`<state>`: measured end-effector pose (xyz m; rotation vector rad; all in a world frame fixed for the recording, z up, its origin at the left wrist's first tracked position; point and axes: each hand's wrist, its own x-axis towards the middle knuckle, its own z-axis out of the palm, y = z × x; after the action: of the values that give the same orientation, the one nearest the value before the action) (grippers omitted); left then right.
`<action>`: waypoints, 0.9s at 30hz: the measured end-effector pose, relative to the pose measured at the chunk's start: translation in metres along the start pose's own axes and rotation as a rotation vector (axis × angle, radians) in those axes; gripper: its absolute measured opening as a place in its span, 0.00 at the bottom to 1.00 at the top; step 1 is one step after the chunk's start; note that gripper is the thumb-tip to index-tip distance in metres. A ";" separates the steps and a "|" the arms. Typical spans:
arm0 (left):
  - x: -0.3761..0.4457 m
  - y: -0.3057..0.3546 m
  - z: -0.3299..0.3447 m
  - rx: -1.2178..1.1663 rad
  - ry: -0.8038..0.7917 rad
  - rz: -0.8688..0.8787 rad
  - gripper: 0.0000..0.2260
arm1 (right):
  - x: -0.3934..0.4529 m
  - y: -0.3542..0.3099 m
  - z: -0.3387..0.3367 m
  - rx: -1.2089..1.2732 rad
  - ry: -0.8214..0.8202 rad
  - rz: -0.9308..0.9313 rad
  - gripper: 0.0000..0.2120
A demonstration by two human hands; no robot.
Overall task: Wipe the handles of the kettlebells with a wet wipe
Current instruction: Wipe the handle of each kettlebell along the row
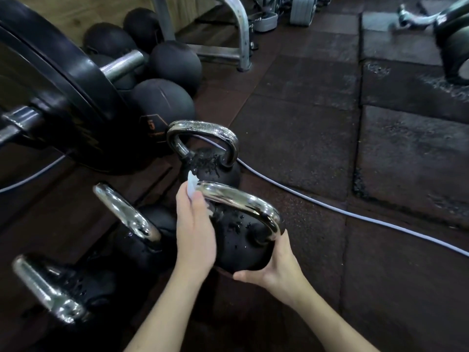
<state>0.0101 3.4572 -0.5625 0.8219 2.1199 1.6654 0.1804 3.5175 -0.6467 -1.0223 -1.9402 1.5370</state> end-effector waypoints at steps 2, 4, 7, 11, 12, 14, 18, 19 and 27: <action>-0.001 0.005 0.000 0.113 0.004 0.218 0.22 | 0.000 0.002 0.001 -0.003 0.003 -0.010 0.60; 0.000 0.014 -0.001 0.411 -0.066 0.515 0.22 | 0.002 0.004 0.004 -0.004 0.026 -0.009 0.61; -0.006 0.025 0.011 0.784 -0.269 0.845 0.22 | 0.005 0.007 0.006 0.002 0.035 -0.002 0.62; 0.004 0.032 0.016 0.847 -0.366 1.036 0.20 | 0.007 0.009 0.007 -0.009 0.039 -0.004 0.62; 0.016 0.034 0.009 0.835 -0.356 0.989 0.20 | 0.007 0.008 0.007 0.013 0.044 -0.007 0.63; 0.035 0.038 -0.007 0.795 -0.311 0.752 0.19 | 0.006 0.009 0.006 0.021 0.039 -0.012 0.64; 0.038 0.028 -0.025 0.413 -0.215 0.264 0.17 | 0.002 0.005 0.003 0.010 0.013 -0.009 0.62; 0.034 0.030 -0.025 0.429 -0.204 0.317 0.17 | 0.002 0.005 0.003 0.014 0.016 -0.005 0.62; -0.003 0.039 0.015 0.932 -0.396 0.938 0.16 | 0.007 0.007 0.005 -0.058 0.033 0.065 0.64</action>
<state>0.0304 3.4731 -0.5299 2.4432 2.2738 0.5010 0.1744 3.5205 -0.6557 -1.1381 -1.9576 1.4965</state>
